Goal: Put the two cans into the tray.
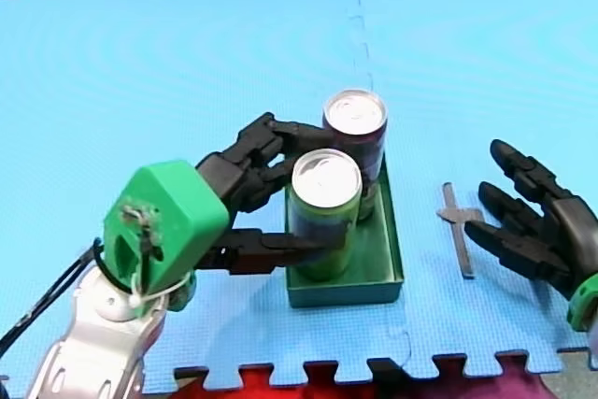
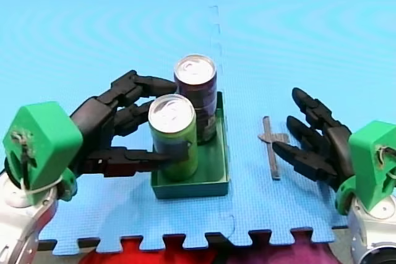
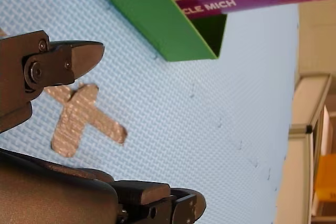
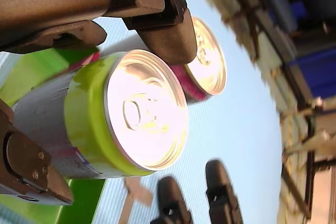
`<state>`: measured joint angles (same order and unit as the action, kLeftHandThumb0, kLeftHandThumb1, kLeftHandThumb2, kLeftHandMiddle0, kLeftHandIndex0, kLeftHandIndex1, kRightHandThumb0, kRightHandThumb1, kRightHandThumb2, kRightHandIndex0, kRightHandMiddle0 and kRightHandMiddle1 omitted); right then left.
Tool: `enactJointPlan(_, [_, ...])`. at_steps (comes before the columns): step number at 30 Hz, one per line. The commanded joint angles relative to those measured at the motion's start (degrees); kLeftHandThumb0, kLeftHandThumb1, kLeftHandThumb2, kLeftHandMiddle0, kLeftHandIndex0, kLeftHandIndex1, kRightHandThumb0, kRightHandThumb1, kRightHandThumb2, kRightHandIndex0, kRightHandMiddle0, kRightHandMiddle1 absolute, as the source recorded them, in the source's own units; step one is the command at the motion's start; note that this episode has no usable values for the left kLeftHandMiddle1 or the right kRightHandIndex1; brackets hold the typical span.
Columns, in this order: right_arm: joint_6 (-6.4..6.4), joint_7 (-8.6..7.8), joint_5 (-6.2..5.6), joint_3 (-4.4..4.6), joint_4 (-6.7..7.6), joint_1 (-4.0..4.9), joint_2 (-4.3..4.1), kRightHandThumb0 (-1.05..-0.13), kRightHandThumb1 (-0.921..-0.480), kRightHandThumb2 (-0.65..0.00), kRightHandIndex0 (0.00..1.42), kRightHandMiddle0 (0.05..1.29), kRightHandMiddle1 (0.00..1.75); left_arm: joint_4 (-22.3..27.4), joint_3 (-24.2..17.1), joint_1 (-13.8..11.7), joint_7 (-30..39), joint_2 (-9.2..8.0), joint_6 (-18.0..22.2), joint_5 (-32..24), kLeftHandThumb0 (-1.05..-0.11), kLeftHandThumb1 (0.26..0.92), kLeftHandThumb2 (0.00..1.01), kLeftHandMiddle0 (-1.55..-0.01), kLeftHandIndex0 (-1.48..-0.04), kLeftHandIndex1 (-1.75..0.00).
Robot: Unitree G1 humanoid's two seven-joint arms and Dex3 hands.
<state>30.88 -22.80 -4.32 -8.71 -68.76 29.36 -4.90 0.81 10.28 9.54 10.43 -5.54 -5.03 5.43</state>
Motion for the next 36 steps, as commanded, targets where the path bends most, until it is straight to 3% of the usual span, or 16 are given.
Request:
enactJointPlan(1, [-0.01,-0.04,-0.16,-0.19,-0.02,-0.14,-0.26,-1.048,-0.921,-0.139,0.24,0.19,0.00,-0.2,0.5,-0.2,-1.1,-0.22,0.7,1.7,-1.041,0.794,0.03,-0.25,-0.13,0.00])
enactJointPlan(17, [0.05,-0.45,-0.33,-0.55,-0.23,-0.13,-0.26,-1.048,-0.921,-0.142,0.23,0.19,0.00,0.5,1.2,-0.7,0.2,-0.81,0.6,2.4,-1.048,0.842,0.02,-0.10,-0.11,0.00])
enactJointPlan(25, [0.03,-0.73,-0.37,-0.80,-0.41,0.01,-0.34,-1.048,-0.921,-0.141,0.23,0.19,0.00,1.7,1.2,-0.4,5.0,-3.27,-2.8,0.7,-1.048,0.827,0.00,-0.08,-0.11,0.00])
enactJointPlan(36, [0.01,-0.74,-0.17,-0.83,-0.56,0.20,-0.52,-1.048,-0.921,-0.143,0.22,0.19,0.00,0.8,0.4,0.5,9.1,-5.76,-1.8,-1.8,-1.048,0.812,0.00,-0.07,-0.10,0.00])
